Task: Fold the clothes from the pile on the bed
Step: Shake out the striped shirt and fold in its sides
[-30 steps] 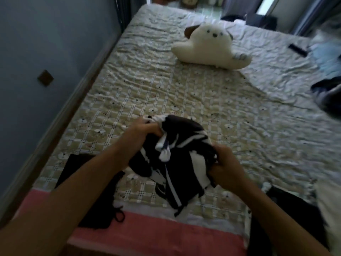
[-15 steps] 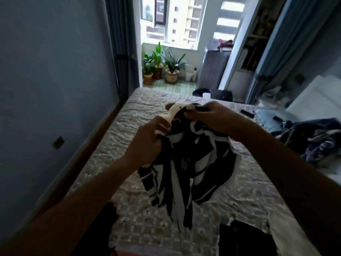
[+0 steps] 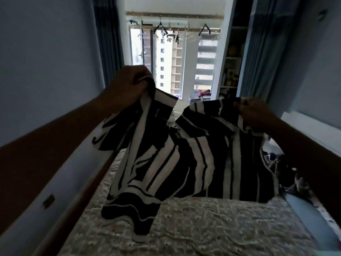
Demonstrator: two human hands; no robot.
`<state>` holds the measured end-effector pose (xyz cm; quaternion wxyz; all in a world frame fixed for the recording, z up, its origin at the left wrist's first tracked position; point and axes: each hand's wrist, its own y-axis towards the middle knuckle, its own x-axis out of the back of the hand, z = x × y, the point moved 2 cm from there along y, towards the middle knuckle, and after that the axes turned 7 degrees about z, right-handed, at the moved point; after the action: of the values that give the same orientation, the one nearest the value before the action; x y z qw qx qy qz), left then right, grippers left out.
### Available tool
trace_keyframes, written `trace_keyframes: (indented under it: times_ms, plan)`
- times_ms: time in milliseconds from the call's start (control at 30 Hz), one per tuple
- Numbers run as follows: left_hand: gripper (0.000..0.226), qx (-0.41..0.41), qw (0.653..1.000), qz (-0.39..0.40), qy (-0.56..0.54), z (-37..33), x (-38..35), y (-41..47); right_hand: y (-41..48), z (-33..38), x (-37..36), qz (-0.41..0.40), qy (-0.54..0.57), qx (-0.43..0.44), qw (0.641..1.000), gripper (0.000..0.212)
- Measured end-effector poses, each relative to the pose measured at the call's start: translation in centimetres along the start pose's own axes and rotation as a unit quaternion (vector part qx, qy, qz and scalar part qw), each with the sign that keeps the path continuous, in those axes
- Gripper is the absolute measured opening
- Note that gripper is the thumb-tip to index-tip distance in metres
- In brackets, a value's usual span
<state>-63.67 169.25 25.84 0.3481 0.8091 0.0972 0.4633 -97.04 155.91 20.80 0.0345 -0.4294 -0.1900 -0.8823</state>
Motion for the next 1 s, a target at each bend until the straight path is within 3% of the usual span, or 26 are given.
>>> trace_keyframes:
  times_ms: [200,267,333,400,433,533,700,900,1000]
  plan:
    - [0.011,-0.076,0.996,0.009,0.045,-3.6,1.2,4.0,-0.7,2.4,0.0,-0.008,-0.051,0.041,0.998,0.026]
    - [0.014,-0.082,0.995,-0.007,0.051,-4.6,0.6,4.9,-2.2,6.4,-0.4,0.06,0.102,0.07,0.99,0.046]
    - [0.022,-0.085,0.992,-0.011,0.088,-5.3,-0.6,5.5,-4.7,10.1,-1.0,0.197,0.28,0.071,0.937,0.058]
    - [0.028,-0.093,0.987,0.006,0.132,-5.7,-2.1,5.5,-6.7,12.3,-2.0,0.282,0.29,0.107,0.908,0.051]
    - [0.031,-0.1,0.983,0.014,0.152,-5.9,-2.8,5.3,-7.0,12.7,-2.6,0.277,0.261,0.127,0.916,0.046]
    - [0.044,-0.108,0.973,0.017,0.205,-5.7,-3.2,4.6,-5.7,12.1,-4.0,0.173,0.145,0.142,0.964,0.029]
    - [0.049,-0.095,0.959,0.019,0.265,-3.9,-0.7,3.2,-3.4,9.5,-2.5,0.054,0.066,0.14,0.986,0.024]
    - [0.05,-0.012,0.996,0.061,0.061,-3.5,0.8,2.2,-1.6,10.1,-0.7,-0.088,-0.102,0.186,0.973,0.011]
    - [0.045,0.013,0.98,0.143,-0.14,-5.5,0.5,0.5,-1.3,11.1,0.3,-0.138,-0.091,0.159,0.973,0.019]
